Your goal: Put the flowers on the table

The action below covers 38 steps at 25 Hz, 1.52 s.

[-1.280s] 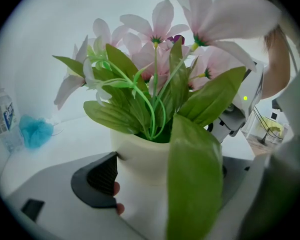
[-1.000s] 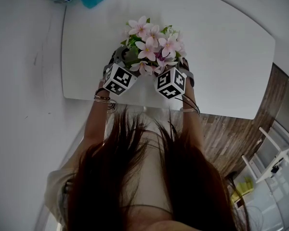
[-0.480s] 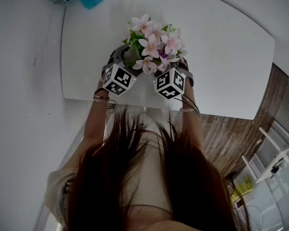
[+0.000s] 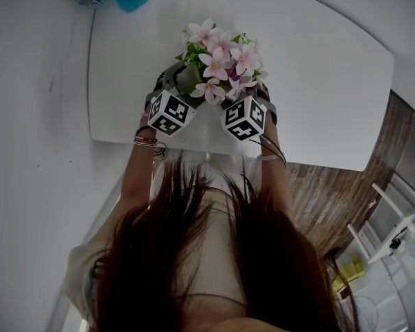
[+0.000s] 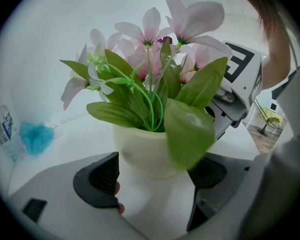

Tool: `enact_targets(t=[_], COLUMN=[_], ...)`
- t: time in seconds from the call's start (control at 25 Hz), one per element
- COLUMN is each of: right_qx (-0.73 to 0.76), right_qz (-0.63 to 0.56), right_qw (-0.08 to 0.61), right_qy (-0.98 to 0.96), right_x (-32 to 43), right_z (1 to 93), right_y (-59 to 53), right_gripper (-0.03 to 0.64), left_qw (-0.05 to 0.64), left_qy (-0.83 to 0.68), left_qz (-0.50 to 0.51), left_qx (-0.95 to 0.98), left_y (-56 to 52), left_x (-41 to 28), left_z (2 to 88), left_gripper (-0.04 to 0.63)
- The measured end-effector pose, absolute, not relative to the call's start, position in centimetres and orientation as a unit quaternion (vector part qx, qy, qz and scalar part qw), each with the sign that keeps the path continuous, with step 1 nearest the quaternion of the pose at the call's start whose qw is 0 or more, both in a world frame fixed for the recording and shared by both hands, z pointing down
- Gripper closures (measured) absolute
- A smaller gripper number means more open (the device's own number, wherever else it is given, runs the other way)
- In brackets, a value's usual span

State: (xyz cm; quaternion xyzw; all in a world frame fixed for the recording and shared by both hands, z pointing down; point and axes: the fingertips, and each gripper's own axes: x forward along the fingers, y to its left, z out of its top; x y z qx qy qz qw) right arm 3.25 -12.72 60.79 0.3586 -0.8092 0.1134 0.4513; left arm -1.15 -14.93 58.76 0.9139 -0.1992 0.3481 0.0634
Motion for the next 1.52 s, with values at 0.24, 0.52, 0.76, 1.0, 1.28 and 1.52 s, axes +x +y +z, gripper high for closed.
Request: enact_targets(t=[0.24,0.52,0.76,1.0,1.28,1.52], right_qx=[0.366,0.382,0.393,0.405,0.41,0.417], right_qz=[0.128,0.161,0.173,0.173,0.167,0.152], right_qw=[0.451,0.441,0.43,0.422,0.414,0.402], right_qy=[-0.803,-0.796,-0.794,-0.792,-0.796,-0.801], right_x=[3.8,4.1,4.0,3.9,3.6,3.2], right_z=[60.7,60.2,59.4,58.1,56.4,54.2], right_y=[-12.0,-10.8,-9.6,-8.2,-6.2,-5.0], right_gripper=[0.256,0.321,0.337,0.366,0.387,0.406], left_qw=[0.063,0.063,0.066,0.064,0.057,0.046], left_qy=[-0.21,-0.23,-0.246,-0.263,-0.281,-0.289], left_qz=[0.354,0.36,0.359,0.36,0.357,0.35], left_qx=[0.909,0.902,0.898,0.893,0.889,0.89], left_y=[-14.7,-13.9,-12.7,-11.2,-9.2,-7.6], left_x=[-2.0,-3.1,-3.8,-4.7,-5.3,-5.4], left_z=[58.5,57.8,56.8,55.6,53.7,52.0], left_gripper=[0.187,0.247,0.292,0.351,0.408,0.445])
